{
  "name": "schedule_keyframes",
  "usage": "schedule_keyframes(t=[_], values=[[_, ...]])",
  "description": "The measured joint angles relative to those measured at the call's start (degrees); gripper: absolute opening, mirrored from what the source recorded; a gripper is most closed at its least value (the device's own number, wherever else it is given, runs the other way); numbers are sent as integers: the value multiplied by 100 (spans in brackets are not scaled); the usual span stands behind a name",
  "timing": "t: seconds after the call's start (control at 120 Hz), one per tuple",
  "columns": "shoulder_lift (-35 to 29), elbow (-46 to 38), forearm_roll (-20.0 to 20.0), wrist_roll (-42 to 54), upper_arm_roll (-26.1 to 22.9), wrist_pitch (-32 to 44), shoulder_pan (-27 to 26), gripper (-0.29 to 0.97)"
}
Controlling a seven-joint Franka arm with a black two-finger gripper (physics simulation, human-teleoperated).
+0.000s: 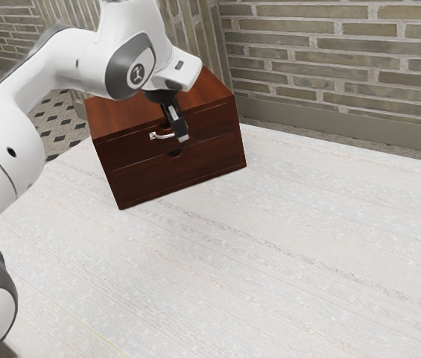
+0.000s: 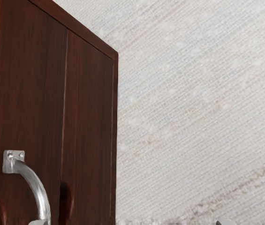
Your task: Pull the drawer handle with one arm to open the drawer
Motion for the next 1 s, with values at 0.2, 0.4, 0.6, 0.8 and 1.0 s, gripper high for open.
schedule_keyframes(t=[0.2, 0.4, 0.6, 0.8, 1.0], values=[[228, 100, -74, 328, 155, 174, 121, 41], [336, 120, -101, 565, 234, 269, 127, 34], [484, 239, -109, 753, 242, 392, 203, 28], [823, 555, -117, 939, 245, 553, 255, 27], [927, 618, -134, 1087, 382, 642, 303, 27]])
